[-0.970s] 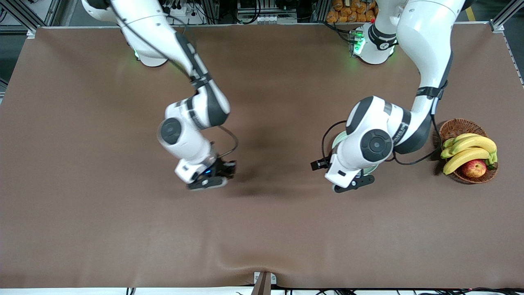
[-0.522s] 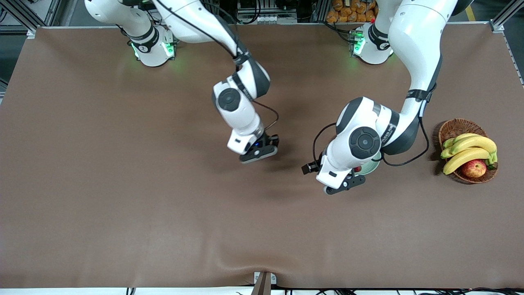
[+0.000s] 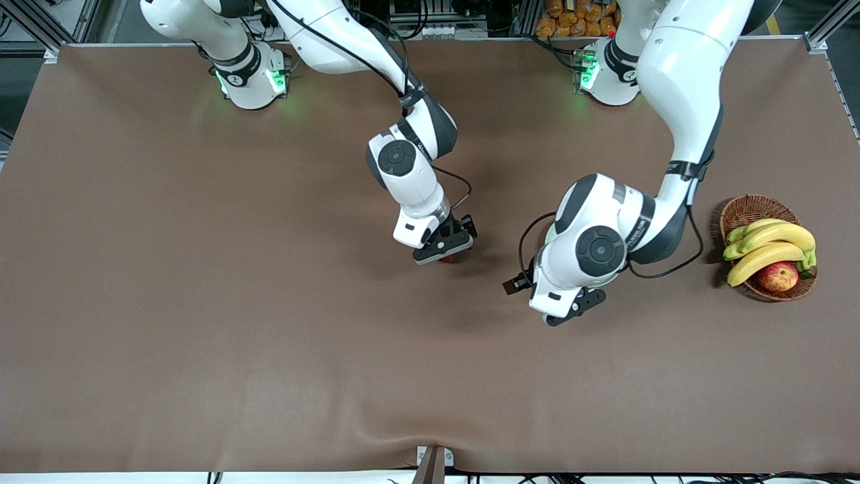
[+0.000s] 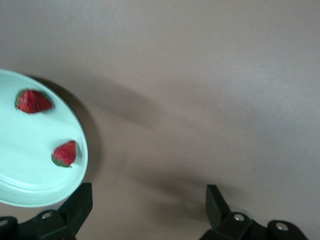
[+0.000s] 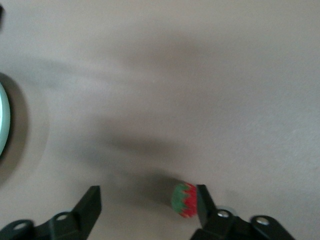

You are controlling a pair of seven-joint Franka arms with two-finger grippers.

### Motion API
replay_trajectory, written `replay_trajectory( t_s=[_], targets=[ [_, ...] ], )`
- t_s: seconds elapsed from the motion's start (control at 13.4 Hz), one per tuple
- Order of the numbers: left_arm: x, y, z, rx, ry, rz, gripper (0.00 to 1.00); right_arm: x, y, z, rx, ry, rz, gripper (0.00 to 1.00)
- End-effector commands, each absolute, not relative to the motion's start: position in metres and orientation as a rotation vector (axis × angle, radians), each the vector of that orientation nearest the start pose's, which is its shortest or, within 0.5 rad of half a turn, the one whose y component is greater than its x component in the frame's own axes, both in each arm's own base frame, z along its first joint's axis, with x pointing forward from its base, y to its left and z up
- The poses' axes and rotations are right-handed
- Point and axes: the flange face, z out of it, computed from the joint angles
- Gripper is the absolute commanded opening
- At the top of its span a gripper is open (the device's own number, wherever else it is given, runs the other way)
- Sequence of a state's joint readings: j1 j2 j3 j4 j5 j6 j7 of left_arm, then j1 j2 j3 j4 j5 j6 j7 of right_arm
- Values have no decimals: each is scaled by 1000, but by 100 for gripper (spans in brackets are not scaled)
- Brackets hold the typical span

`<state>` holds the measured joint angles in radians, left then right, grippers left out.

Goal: Collect all strawberries into plate
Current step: 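Set the third strawberry down beside the plate with the right gripper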

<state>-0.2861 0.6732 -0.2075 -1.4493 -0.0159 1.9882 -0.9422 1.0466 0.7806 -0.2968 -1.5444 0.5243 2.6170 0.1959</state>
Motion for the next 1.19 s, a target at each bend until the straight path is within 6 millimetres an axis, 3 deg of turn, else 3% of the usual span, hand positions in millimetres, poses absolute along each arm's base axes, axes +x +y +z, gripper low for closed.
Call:
replay_trajectory(
  t_s=[0.0, 0.22, 0.3, 0.6, 0.9, 1.12],
  targets=[
    [632, -317, 281, -3024, -837, 284, 100, 543, 507, 256, -2821, -341, -407, 100],
    [614, -364, 266, -3009, -950, 262, 100, 594, 447, 279, -2879, -247, -487, 100],
    [610, -379, 260, -3014, -1001, 233, 100, 613, 418, 281, -2913, -215, -480, 100],
    [586, -433, 238, -3046, -1096, 176, 100, 688, 272, 288, -2997, -115, -489, 100],
    [566, -462, 219, -2981, -1267, 184, 100, 729, 135, 306, -3056, 35, -485, 100],
    [550, -478, 211, -2946, -1308, 200, 96, 743, 77, 355, -3111, 113, -412, 100]
  ],
)
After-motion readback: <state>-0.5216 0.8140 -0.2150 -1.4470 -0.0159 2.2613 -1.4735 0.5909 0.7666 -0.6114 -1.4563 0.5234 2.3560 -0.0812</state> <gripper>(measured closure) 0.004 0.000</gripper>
